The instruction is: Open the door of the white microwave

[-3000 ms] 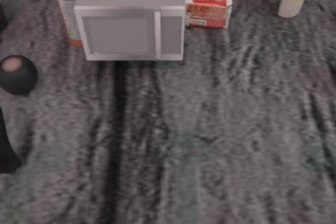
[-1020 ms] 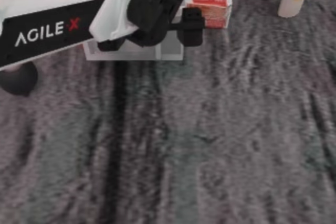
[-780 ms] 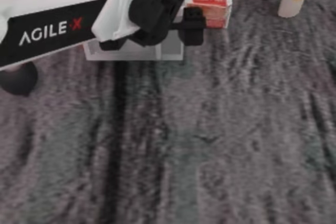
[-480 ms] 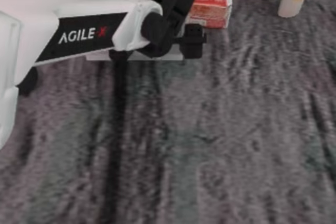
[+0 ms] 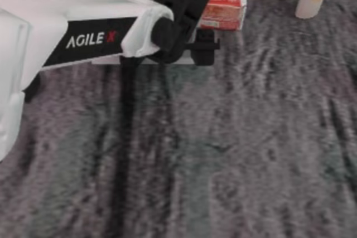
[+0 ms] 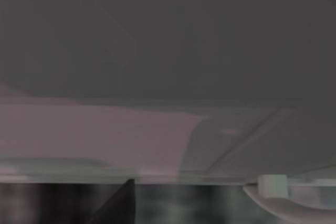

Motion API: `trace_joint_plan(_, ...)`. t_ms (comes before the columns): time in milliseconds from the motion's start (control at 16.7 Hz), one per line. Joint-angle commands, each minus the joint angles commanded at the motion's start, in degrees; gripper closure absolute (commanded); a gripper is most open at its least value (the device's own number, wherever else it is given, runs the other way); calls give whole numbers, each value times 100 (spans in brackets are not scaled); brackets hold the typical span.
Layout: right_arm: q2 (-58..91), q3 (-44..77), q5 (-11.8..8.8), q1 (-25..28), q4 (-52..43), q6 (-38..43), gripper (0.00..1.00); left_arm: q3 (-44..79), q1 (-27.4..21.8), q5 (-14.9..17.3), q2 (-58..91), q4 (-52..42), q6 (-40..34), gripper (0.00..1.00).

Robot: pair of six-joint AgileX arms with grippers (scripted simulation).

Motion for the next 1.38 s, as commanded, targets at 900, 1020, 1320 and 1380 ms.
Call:
trace_joint_plan(900, 0, 0, 0, 0, 0, 0, 0, 0, 0, 0, 0, 0, 0, 100)
trace_joint_plan(1020, 0, 0, 0, 0, 0, 0, 0, 0, 0, 0, 0, 0, 0, 100)
trace_joint_plan(1320, 0, 0, 0, 0, 0, 0, 0, -480, -204, 0, -290, 62, -76, 100)
trace_joint_plan(1380, 0, 0, 0, 0, 0, 0, 0, -593, -202, -37, -350, 109, -103, 100)
